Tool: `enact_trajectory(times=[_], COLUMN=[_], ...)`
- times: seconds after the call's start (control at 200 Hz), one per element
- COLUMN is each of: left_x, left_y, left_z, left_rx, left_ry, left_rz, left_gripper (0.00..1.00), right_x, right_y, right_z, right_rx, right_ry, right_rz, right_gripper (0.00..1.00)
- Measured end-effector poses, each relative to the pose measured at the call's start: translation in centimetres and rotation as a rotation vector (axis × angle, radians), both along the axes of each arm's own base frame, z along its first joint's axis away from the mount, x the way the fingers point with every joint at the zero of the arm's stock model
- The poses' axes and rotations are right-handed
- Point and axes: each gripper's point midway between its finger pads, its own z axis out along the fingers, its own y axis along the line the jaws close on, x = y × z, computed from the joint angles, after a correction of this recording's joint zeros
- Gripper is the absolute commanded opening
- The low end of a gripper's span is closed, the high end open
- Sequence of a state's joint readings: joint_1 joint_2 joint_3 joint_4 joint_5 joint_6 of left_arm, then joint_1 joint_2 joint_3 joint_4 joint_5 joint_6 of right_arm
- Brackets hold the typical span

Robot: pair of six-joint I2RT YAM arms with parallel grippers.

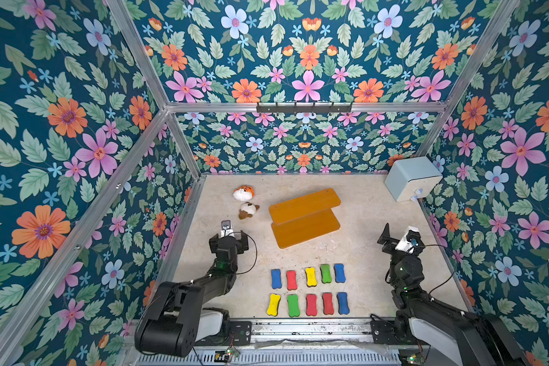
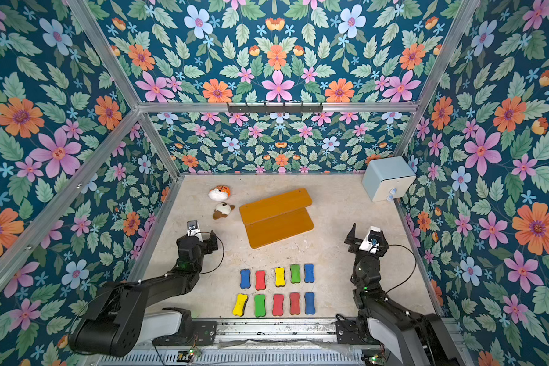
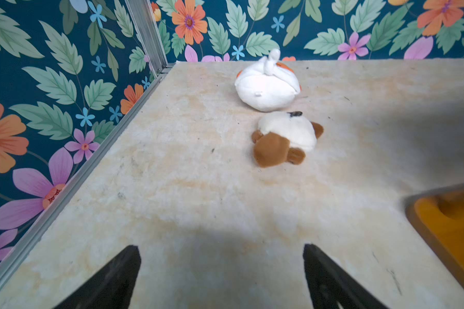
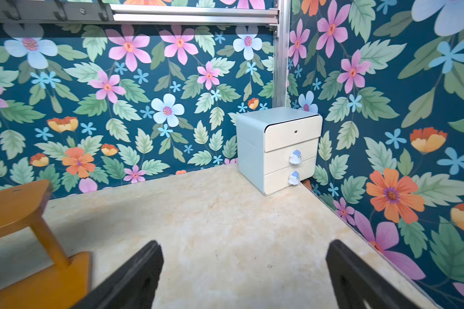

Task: Remove the whiteboard erasers from the shelf
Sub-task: Reset both arms

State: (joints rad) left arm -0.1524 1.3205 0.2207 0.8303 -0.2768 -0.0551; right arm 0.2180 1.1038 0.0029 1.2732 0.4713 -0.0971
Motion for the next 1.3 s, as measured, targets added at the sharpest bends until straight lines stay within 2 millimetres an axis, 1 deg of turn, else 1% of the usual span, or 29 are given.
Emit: enact_trajectory(times=[0.08, 0.145, 0.195, 0.25, 0.29, 0.34, 0.375, 0.4, 0.455, 0.52, 0.625, 0.75, 0.81, 0.895, 0.945, 0.98, 1.075, 1.3], left_x=[1.6, 3.1, 3.5, 3.5, 3.4, 3.2, 3.2, 3.2, 3.2, 3.1, 2.7, 3.2, 3.2, 2.8, 3.0, 3.3, 4.2, 4.3], left_y=[0.8, 0.9, 0.5, 0.0, -0.2, -0.3, -0.4, -0.6, -0.9, -1.2, -1.1, -0.8, -0.7, -0.4, -0.1, 0.2, 1.0, 1.5], left_z=[0.6, 1.6, 2.0, 2.0, 1.9, 1.7, 1.7, 1.7, 1.9, 2.1, 2.2, 2.0, 1.3, -0.4, -0.8, -0.6, 0.8, 0.8], left_rx=[-0.045, -0.068, -0.081, -0.095, -0.102, -0.106, -0.111, -0.114, -0.117, -0.114, -0.087, -0.046, -0.032, -0.03, -0.026, -0.021, -0.014, -0.011], left_ry=[-0.026, -0.058, -0.072, -0.071, -0.071, -0.069, -0.069, -0.069, -0.073, -0.082, -0.098, -0.109, -0.106, -0.08, -0.075, -0.081, -0.127, -0.125], left_rz=[0.0, -0.017, -0.046, -0.08, -0.093, -0.101, -0.113, -0.123, -0.142, -0.161, -0.164, -0.163, -0.162, -0.149, -0.133, -0.118, -0.075, -0.043], left_gripper=[0.99, 0.99, 0.99, 0.99, 0.99, 0.99, 0.99, 0.99, 0.99, 0.99, 0.99, 0.99, 0.99, 0.99, 0.99, 0.99, 0.99, 0.99], right_x=[0.8, 1.4, 1.6, 1.6, 1.6, 1.9, 2.6, 3.2, 4.0, 4.3, 4.5, 4.5, 4.5, 4.5, 4.5, 4.5, 4.6, 5.0], right_y=[0.4, 0.7, 0.1, -0.6, -1.0, -1.2, -1.3, -1.7, -2.8, -3.3, -2.7, -2.6, -2.6, -2.6, -2.6, -2.6, -2.5, -2.1], right_z=[-1.2, -2.9, -4.6, -5.7, -5.5, -4.4, -3.4, -2.7, -2.1, -2.5, -3.5, -4.0, -4.0, -4.0, -4.0, -4.1, -4.0, -4.1], right_rx=[-0.01, -0.021, -0.028, -0.022, -0.007, 0.008, 0.025, 0.04, 0.07, 0.099, 0.116, 0.133, 0.136, 0.136, 0.136, 0.136, 0.137, 0.136], right_ry=[0.023, 0.066, 0.118, 0.151, 0.139, 0.101, 0.07, 0.048, 0.038, 0.053, 0.092, 0.108, 0.108, 0.111, 0.111, 0.112, 0.112, 0.124], right_rz=[0.034, 0.051, 0.037, 0.019, 0.008, 0.008, 0.018, 0.01, -0.007, -0.009, 0.027, 0.033, 0.035, 0.037, 0.037, 0.038, 0.044, 0.064], right_gripper=[1.0, 1.0, 1.0, 1.0, 1.0, 0.99, 1.0, 1.0, 0.99, 0.99, 0.99, 0.99, 0.99, 0.99, 0.99, 0.99, 0.99, 0.99])
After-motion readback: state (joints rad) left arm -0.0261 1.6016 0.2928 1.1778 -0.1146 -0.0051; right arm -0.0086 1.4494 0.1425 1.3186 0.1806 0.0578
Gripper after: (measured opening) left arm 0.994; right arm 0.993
